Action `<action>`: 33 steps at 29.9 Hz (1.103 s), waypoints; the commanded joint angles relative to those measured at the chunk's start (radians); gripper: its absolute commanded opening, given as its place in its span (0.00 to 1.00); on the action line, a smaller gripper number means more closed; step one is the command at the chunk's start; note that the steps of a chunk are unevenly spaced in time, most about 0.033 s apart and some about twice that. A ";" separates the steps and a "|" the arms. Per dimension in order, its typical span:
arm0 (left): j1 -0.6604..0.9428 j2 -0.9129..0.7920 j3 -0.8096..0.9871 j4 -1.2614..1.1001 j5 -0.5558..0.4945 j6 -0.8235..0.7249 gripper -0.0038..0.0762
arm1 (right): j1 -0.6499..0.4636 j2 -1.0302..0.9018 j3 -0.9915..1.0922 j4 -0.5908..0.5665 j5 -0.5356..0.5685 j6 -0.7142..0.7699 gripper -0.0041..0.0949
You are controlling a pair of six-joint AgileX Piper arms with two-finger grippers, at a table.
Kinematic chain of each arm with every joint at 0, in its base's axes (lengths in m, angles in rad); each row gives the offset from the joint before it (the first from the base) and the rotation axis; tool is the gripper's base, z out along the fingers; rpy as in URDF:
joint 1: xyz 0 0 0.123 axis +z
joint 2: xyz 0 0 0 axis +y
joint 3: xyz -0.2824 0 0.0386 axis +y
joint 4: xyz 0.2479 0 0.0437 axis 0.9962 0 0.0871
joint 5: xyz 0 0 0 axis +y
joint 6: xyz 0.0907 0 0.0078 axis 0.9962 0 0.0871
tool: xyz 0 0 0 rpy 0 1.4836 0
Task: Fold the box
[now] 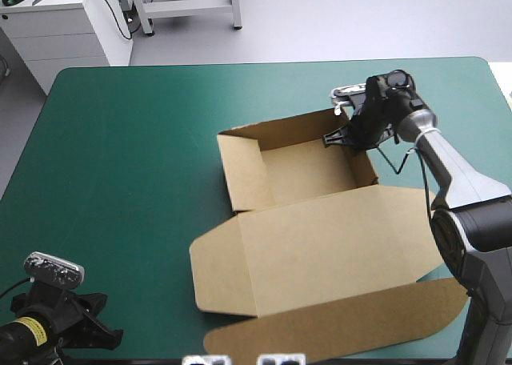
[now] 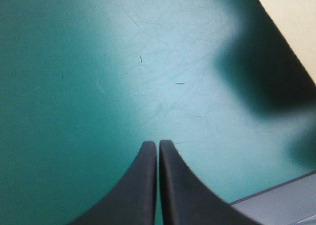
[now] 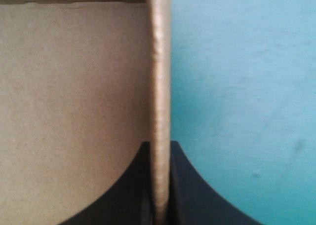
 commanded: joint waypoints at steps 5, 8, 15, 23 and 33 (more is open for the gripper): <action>-0.002 0.009 -0.024 -0.008 0.027 -0.012 0.04 | -0.247 -0.053 -0.152 -0.059 -0.029 -0.006 0.02; -0.002 0.009 -0.024 -0.008 0.025 -0.012 0.04 | -0.357 -0.053 -0.168 -0.059 -0.038 -0.006 0.02; -0.002 0.009 -0.024 0.000 -0.005 -0.010 0.04 | -0.553 -0.028 -0.167 -0.059 -0.030 -0.009 0.02; -0.002 0.009 -0.024 0.000 -0.074 -0.004 0.04 | -0.657 -0.010 -0.167 -0.055 -0.042 -0.012 0.02; -0.002 0.009 -0.024 0.000 -0.058 0.018 0.04 | -0.662 -0.007 -0.167 -0.013 -0.044 -0.069 0.72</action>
